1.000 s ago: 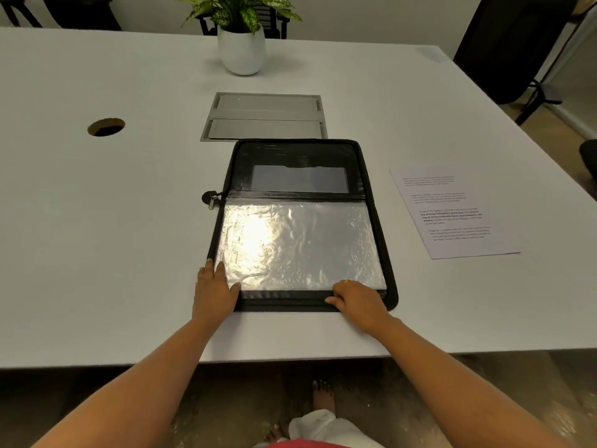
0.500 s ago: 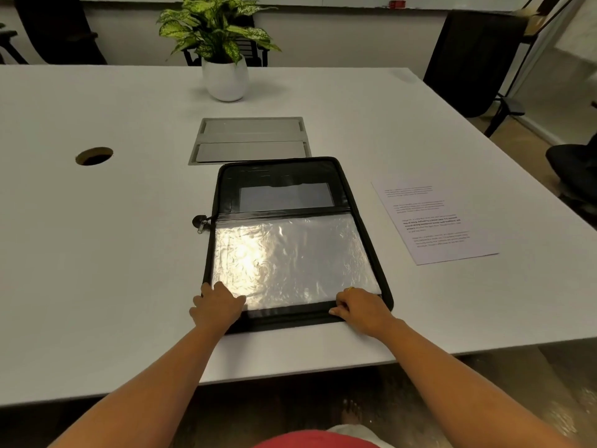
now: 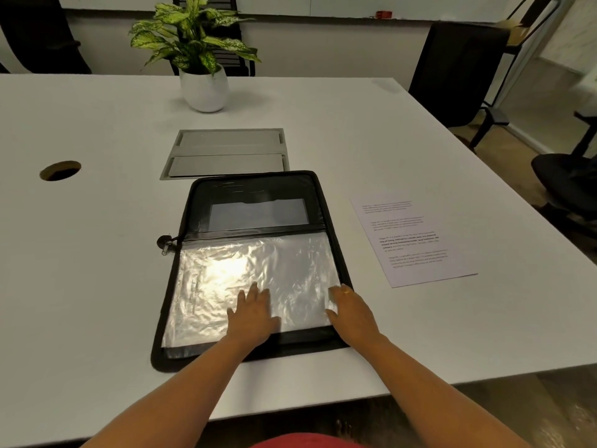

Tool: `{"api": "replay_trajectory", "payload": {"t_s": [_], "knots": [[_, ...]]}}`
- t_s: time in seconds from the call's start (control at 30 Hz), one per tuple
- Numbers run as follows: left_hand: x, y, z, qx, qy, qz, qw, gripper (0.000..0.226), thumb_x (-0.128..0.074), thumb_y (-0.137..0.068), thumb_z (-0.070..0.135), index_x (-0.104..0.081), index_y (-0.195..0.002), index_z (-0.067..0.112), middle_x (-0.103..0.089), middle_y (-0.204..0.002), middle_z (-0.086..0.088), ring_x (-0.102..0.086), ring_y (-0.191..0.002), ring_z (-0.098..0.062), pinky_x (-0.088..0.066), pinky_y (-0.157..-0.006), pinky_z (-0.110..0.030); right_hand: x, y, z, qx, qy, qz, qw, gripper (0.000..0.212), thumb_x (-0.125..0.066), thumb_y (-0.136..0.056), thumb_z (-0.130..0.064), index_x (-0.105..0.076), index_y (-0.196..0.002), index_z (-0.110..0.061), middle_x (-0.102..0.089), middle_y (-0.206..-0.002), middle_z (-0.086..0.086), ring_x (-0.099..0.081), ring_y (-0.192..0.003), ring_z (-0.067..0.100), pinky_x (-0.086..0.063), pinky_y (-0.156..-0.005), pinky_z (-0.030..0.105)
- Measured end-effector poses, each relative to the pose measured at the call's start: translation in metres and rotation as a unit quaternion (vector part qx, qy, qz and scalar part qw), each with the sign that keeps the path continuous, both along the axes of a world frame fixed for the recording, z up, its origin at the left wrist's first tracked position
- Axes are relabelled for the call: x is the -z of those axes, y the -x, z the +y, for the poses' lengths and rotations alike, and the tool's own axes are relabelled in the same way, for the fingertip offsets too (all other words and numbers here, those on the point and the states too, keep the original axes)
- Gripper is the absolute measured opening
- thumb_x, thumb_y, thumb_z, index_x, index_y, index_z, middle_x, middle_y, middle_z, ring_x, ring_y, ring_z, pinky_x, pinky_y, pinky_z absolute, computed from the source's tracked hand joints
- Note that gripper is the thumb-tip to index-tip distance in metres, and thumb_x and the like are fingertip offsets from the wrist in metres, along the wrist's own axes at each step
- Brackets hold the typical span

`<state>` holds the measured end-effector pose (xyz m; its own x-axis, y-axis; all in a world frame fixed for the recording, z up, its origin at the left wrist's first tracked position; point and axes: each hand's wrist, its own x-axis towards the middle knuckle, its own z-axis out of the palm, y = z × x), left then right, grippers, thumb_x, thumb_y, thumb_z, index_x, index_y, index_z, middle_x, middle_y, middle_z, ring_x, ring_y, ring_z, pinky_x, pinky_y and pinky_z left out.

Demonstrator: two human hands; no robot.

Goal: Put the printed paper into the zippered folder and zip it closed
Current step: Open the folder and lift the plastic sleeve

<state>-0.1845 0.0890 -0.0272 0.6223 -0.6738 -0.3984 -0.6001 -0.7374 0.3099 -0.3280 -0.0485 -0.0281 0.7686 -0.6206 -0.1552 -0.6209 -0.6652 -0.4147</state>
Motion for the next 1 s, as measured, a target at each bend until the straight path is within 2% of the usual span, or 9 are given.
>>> {"api": "replay_trajectory", "payload": {"t_s": [0.1, 0.17, 0.23, 0.33, 0.57, 0.67, 0.77, 0.9, 1.0], "knots": [[0.0, 0.009, -0.008, 0.011, -0.041, -0.012, 0.999, 0.066, -0.048, -0.091, 0.043, -0.016, -0.146, 0.024, 0.001, -0.158, -0.002, 0.003, -0.144, -0.033, -0.018, -0.109, -0.062, 0.001, -0.004, -0.001, -0.005, 0.003, -0.009, 1.0, 0.046, -0.048, -0.095, -0.022, -0.039, -0.139, -0.016, -0.04, -0.146, 0.01, -0.039, -0.133, 0.022, -0.033, -0.108, 0.027], [0.002, 0.013, -0.01, 0.01, -0.053, -0.017, 0.998, 0.068, -0.046, -0.091, 0.045, -0.012, -0.147, 0.027, 0.002, -0.158, -0.002, 0.005, -0.144, -0.034, -0.017, -0.108, -0.064, 0.0, -0.007, -0.001, -0.004, -0.018, -0.029, 0.999, 0.041, -0.048, -0.094, -0.016, -0.044, -0.135, -0.015, -0.052, -0.134, 0.01, -0.05, -0.121, 0.021, -0.04, -0.099, 0.024], [0.003, 0.014, -0.009, 0.012, -0.056, -0.027, 0.998, 0.068, -0.046, -0.092, 0.046, -0.011, -0.147, 0.028, 0.002, -0.158, -0.002, 0.004, -0.144, -0.034, -0.018, -0.107, -0.065, -0.002, -0.012, 0.0, 0.032, -0.07, -0.067, 0.995, 0.039, -0.05, -0.092, -0.009, -0.049, -0.131, -0.013, -0.058, -0.123, 0.009, -0.056, -0.111, 0.02, -0.042, -0.088, 0.018], [0.004, 0.014, -0.007, 0.015, -0.058, -0.033, 0.998, 0.068, -0.045, -0.092, 0.046, -0.011, -0.147, 0.028, 0.001, -0.157, -0.002, 0.004, -0.144, -0.033, -0.018, -0.107, -0.065, -0.005, -0.021, -0.004, 0.133, -0.151, -0.102, 0.974, 0.042, -0.062, -0.085, -0.006, -0.052, -0.125, -0.009, -0.057, -0.123, 0.011, -0.057, -0.11, 0.021, -0.04, -0.083, 0.016], [0.003, 0.015, -0.005, 0.01, -0.049, -0.022, 0.999, 0.069, -0.046, -0.092, 0.045, -0.01, -0.148, 0.027, 0.003, -0.158, -0.003, 0.006, -0.145, -0.033, -0.016, -0.108, -0.065, -0.016, -0.03, -0.025, 0.22, -0.261, -0.006, 0.94, 0.055, -0.074, -0.077, -0.022, -0.047, -0.122, -0.005, -0.06, -0.121, 0.013, -0.06, -0.108, 0.025, -0.047, -0.089, 0.03], [0.001, 0.016, -0.005, 0.011, -0.051, -0.024, 0.998, 0.069, -0.046, -0.092, 0.045, -0.011, -0.148, 0.027, 0.002, -0.158, -0.002, 0.005, -0.145, -0.032, -0.017, -0.108, -0.065, -0.016, -0.028, -0.03, 0.244, -0.298, -0.042, 0.922, 0.056, -0.075, -0.076, -0.023, -0.048, -0.122, -0.005, -0.06, -0.12, 0.013, -0.062, -0.096, 0.022, -0.047, -0.086, 0.03], [0.0, 0.016, -0.006, 0.012, -0.056, -0.027, 0.998, 0.069, -0.046, -0.092, 0.045, -0.01, -0.148, 0.027, 0.001, -0.158, -0.002, 0.004, -0.145, -0.032, -0.018, -0.108, -0.064, -0.015, -0.022, -0.036, 0.264, -0.315, -0.087, 0.907, 0.039, -0.074, -0.078, -0.019, -0.059, -0.11, -0.005, -0.065, -0.112, 0.014, -0.059, -0.085, 0.019, -0.05, -0.084, 0.031], [-0.001, 0.018, -0.008, 0.003, -0.058, -0.034, 0.998, 0.067, -0.047, -0.091, 0.045, -0.015, -0.147, 0.026, -0.003, -0.157, -0.002, -0.001, -0.145, -0.031, -0.022, -0.107, -0.063, -0.021, -0.012, -0.044, 0.242, -0.366, -0.071, 0.896, 0.023, -0.068, -0.082, -0.011, -0.066, -0.102, 0.002, -0.067, -0.092, 0.012, -0.057, -0.067, 0.012, -0.046, -0.059, 0.018], [-0.001, 0.021, -0.013, -0.025, -0.043, -0.038, 0.998, 0.055, -0.049, -0.089, 0.043, -0.032, -0.137, 0.02, -0.02, -0.151, -0.004, -0.018, -0.139, -0.031, -0.038, -0.101, -0.054, -0.026, -0.006, -0.05, 0.214, -0.412, -0.042, 0.885, 0.022, -0.066, -0.085, -0.014, -0.065, -0.101, 0.002, -0.064, -0.075, 0.003, -0.054, -0.058, 0.006, -0.04, -0.051, 0.014]]}}
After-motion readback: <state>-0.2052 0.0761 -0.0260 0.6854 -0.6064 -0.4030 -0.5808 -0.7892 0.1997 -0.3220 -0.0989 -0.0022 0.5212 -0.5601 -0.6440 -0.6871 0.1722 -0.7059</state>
